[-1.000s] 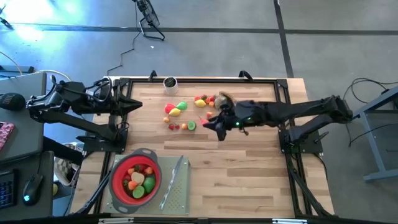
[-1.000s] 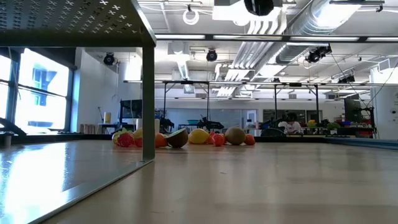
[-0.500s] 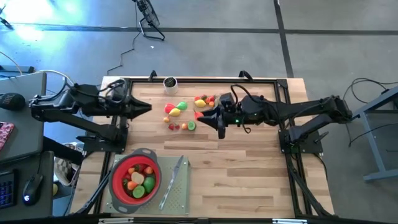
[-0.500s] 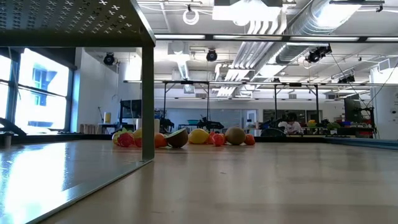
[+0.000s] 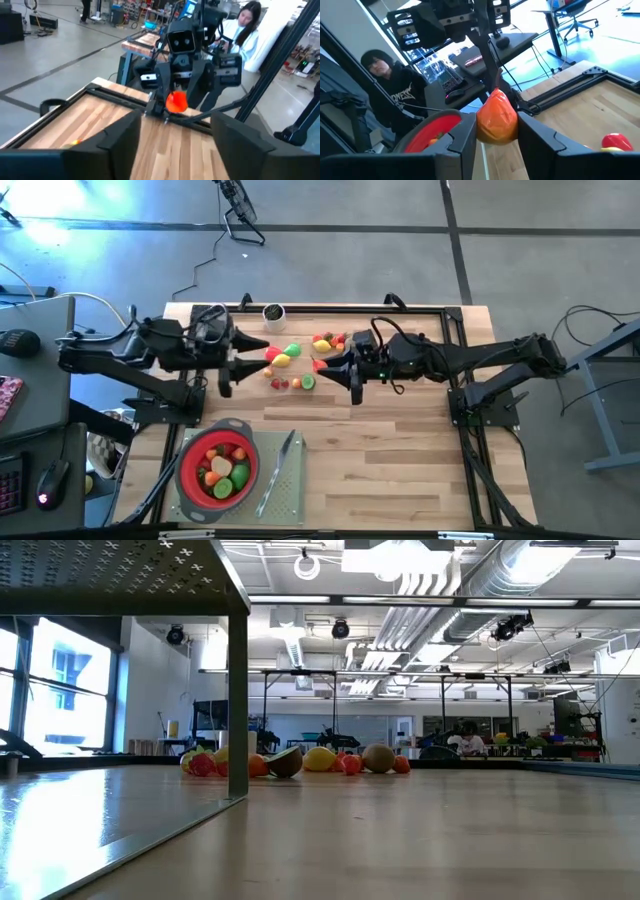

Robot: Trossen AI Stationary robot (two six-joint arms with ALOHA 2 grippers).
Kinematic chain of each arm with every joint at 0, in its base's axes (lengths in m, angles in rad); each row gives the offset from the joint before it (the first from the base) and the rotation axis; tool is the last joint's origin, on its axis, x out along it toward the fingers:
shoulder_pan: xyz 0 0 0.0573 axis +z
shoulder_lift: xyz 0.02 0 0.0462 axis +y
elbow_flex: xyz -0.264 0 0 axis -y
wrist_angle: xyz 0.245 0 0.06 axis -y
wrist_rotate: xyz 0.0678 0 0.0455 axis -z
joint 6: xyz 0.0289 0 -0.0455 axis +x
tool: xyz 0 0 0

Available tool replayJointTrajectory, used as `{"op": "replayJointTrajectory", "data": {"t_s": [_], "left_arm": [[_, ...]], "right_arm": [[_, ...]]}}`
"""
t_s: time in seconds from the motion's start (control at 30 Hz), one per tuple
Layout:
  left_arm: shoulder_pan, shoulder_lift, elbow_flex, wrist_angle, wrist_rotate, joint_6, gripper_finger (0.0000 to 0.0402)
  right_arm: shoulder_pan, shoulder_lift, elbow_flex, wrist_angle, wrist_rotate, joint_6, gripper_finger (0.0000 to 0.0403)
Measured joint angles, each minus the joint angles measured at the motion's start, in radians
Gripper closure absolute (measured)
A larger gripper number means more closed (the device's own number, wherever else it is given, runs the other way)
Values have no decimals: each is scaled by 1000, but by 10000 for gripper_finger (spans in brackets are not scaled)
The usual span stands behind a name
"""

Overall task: Pick & Place Fruit
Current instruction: Put the pear into the red strainer bowl on the shelf

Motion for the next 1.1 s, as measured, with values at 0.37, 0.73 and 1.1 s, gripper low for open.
{"op": "replayJointTrajectory", "data": {"t_s": [0.37,0.73,1.1], "left_arm": [[0,165,0,160,66,35,132],[0,221,0,264,112,-145,132],[0,255,2,304,130,-271,132]], "right_arm": [[0,0,0,42,-34,-6,283],[6,0,0,119,-105,-70,283],[7,-1,0,119,-102,-100,283]]}}
